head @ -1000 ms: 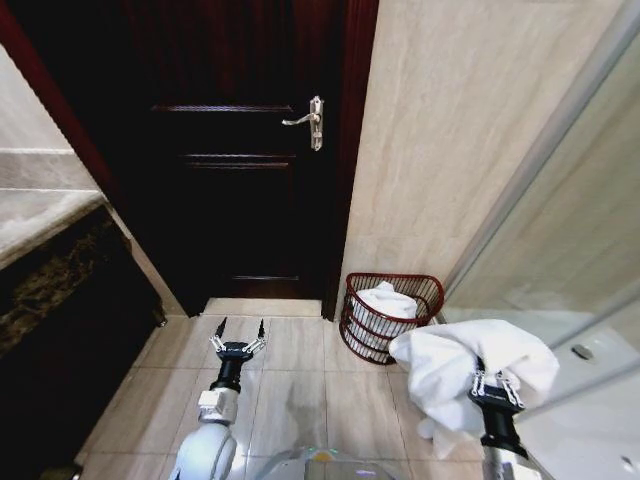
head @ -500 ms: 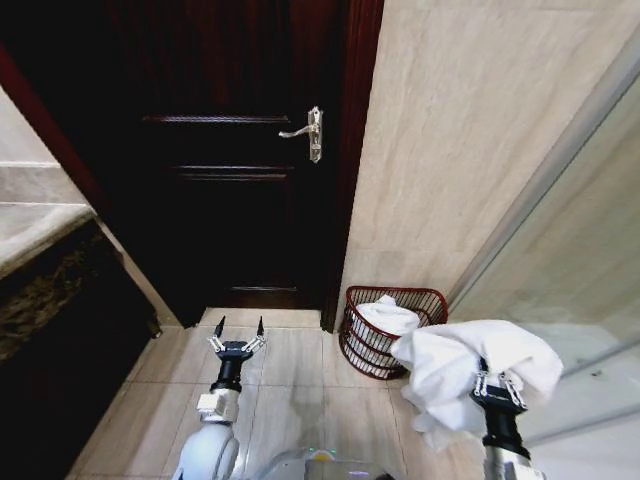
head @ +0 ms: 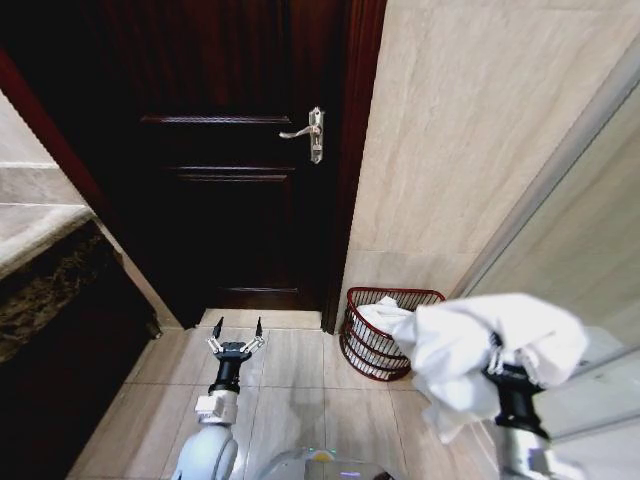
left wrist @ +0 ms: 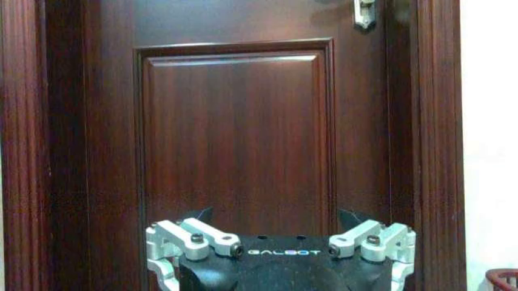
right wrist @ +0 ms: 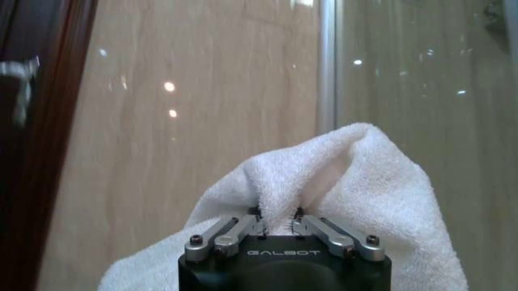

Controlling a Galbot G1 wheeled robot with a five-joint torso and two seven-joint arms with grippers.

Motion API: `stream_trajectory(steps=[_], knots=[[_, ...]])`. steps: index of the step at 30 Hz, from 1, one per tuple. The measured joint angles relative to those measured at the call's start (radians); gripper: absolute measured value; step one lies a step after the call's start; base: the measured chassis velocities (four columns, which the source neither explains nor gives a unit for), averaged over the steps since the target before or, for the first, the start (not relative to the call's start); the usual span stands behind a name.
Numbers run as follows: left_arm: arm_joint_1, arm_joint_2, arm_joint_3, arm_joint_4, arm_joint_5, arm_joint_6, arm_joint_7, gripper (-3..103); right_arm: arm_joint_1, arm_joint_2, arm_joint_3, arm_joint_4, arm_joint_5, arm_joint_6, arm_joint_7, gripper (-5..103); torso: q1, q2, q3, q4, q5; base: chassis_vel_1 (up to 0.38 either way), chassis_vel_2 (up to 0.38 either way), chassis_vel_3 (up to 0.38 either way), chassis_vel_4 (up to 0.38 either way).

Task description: Discard the used towel into the hamper.

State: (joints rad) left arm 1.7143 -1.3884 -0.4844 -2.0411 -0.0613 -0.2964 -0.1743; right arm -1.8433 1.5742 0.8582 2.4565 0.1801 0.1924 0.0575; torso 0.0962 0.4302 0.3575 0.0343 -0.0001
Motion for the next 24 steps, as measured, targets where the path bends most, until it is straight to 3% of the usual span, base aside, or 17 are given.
stream_trajectory(steps=[4,5,7,10,17,18,20,24], knots=[[-0.002,-0.001,0.001,0.003,0.003,0.003,-0.002,100,0.199,-0.127,-0.030,0.053,0.132,-0.259,0.078,14,0.000,-0.001,-0.001,0.0003,0.0004,0.000,0.000,0.000,0.000],[-0.002,-0.001,0.001,0.003,0.003,0.003,-0.002,100,0.199,-0.127,-0.030,0.053,0.132,-0.259,0.078,14,0.000,-0.001,-0.001,0.0003,0.0004,0.000,0.000,0.000,0.000],[-0.004,0.001,0.000,0.000,0.002,0.008,-0.006,100,0.269,-0.195,-0.014,0.053,0.239,-0.356,0.088,14,0.000,-0.002,-0.001,0.0009,0.0005,0.000,0.000,0.000,0.000],[-0.005,0.001,-0.009,-0.003,0.002,0.010,-0.011,100,0.294,-0.244,-0.004,0.053,0.300,-0.375,0.088,14,-0.001,-0.003,-0.001,0.0003,0.0002,0.000,0.000,0.000,0.000],[0.030,-0.005,-0.058,-0.065,0.007,0.011,-0.041,100,0.461,-0.439,0.019,0.052,0.484,-0.415,0.121,14,-0.001,-0.004,-0.003,0.0003,0.0001,0.000,0.000,0.000,0.000],[0.030,-0.005,-0.058,-0.065,0.007,0.011,-0.041,100,0.461,-0.439,0.019,0.052,0.484,-0.415,0.121,14,-0.001,-0.004,-0.003,0.0003,0.0001,0.000,0.000,0.000,0.000],[0.041,-0.011,-0.061,-0.077,0.020,0.011,-0.068,100,0.562,-0.517,0.022,0.050,0.560,-0.437,0.155,14,-0.001,-0.004,-0.003,0.0001,0.0004,0.000,0.000,0.000,0.000],[0.050,-0.021,-0.056,-0.079,0.043,0.011,-0.096,100,0.716,-0.604,0.003,0.041,0.624,-0.447,0.182,14,-0.001,-0.005,-0.003,0.0002,-0.0002,0.000,0.000,0.000,0.000]])
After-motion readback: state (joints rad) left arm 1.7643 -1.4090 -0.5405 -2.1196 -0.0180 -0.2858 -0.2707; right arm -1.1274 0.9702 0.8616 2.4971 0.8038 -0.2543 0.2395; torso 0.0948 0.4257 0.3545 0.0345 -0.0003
